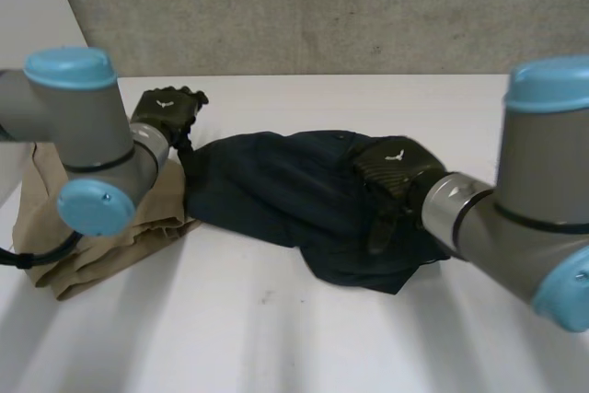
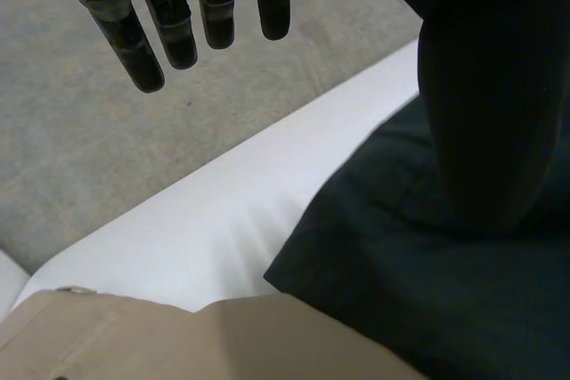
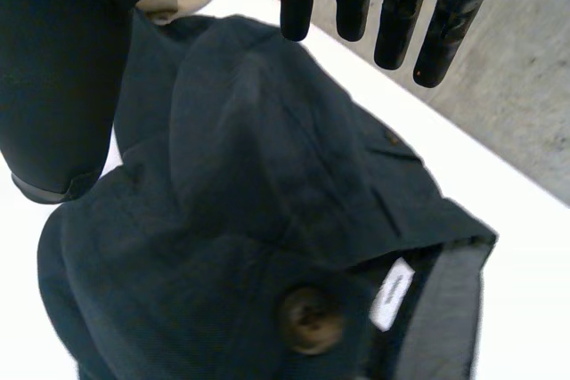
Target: Fold the laundry.
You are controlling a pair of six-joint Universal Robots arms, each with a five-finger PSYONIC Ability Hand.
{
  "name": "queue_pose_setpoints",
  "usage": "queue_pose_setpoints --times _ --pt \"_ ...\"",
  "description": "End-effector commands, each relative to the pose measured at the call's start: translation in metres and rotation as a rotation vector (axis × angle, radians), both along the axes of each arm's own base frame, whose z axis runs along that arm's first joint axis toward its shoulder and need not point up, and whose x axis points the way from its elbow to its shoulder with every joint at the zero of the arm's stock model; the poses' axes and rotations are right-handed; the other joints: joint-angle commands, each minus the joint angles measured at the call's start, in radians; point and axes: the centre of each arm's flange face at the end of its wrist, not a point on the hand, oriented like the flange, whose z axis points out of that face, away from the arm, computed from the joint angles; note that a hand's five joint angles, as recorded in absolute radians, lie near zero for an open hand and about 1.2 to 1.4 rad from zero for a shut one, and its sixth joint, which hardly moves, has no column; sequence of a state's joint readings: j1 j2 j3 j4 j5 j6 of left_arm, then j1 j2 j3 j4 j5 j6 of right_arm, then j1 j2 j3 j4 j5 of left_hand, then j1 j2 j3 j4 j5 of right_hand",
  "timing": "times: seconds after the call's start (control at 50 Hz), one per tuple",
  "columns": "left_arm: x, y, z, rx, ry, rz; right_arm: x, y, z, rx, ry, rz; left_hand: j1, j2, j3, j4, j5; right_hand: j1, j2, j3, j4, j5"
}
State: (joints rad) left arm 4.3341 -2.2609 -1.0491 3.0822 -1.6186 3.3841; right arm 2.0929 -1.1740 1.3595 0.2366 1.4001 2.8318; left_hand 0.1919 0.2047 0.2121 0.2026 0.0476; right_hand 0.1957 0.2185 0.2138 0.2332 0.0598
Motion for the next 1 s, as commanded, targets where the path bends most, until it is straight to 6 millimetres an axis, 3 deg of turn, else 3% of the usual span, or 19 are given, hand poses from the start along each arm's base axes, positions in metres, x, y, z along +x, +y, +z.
queue_pose_setpoints --times 0.02,0.12,0.2,0.22,0.24,0.42,0.5,0.6,0.8,0.9,1.0 --pt "-0.011 0.018 -0.028 0.03 -0.061 -0.14 0.006 -0.008 -0.029 -0.012 0.046 -0.047 0.025 0.012 0.004 0.014 -0.006 -0.021 -0.044 -0.039 -0.059 -0.06" --pt "-0.01 0.022 -0.037 0.052 -0.073 -0.14 0.004 -0.012 -0.041 -0.029 0.114 -0.054 0.071 0.059 0.051 0.061 0.041 0.05 0.027 0.032 0.013 0.011" --pt "-0.007 0.021 -0.048 0.073 -0.097 -0.104 0.005 -0.013 -0.045 -0.049 0.141 -0.041 0.112 0.1 0.092 0.102 0.082 0.745 0.722 0.727 0.707 0.706" --pt "-0.005 0.02 -0.05 0.072 -0.116 -0.084 0.004 -0.015 -0.046 -0.06 0.138 -0.042 0.133 0.12 0.113 0.122 0.103 1.078 1.055 1.06 1.04 1.039" --pt "-0.003 0.019 -0.051 0.072 -0.133 -0.071 0.004 -0.016 -0.046 -0.064 0.135 -0.039 0.142 0.129 0.122 0.131 0.112 1.199 1.177 1.181 1.162 1.161" --pt "0.031 0.002 -0.061 0.066 -0.275 0.097 -0.001 -0.016 -0.052 -0.149 0.265 0.013 0.163 0.15 0.142 0.152 0.132 1.201 1.178 1.182 1.163 1.162" --pt "0.031 0.003 -0.064 0.079 -0.276 0.093 -0.008 -0.019 -0.053 -0.175 0.319 0.016 0.163 0.15 0.142 0.152 0.132 1.201 1.178 1.182 1.163 1.162" --pt "0.031 0.009 -0.069 0.099 -0.283 0.085 -0.027 -0.037 -0.054 -0.17 0.346 -0.054 0.154 0.141 0.134 0.143 0.123 1.201 1.178 1.182 1.163 1.162" --pt "0.031 0.015 -0.073 0.111 -0.299 0.084 -0.038 -0.051 -0.055 -0.173 0.348 -0.094 0.186 0.173 0.166 0.175 0.156 1.201 1.178 1.182 1.163 1.162" --pt "0.038 0.009 -0.076 0.114 -0.311 0.117 -0.039 -0.052 -0.053 -0.178 0.345 -0.098 0.575 0.562 0.555 0.564 0.545 1.201 1.178 1.182 1.163 1.162" --pt "0.056 0.0 -0.074 0.118 -0.325 0.19 -0.039 -0.053 -0.052 -0.182 0.342 -0.101 0.741 0.728 0.721 0.73 0.71 1.201 1.178 1.182 1.163 1.162"
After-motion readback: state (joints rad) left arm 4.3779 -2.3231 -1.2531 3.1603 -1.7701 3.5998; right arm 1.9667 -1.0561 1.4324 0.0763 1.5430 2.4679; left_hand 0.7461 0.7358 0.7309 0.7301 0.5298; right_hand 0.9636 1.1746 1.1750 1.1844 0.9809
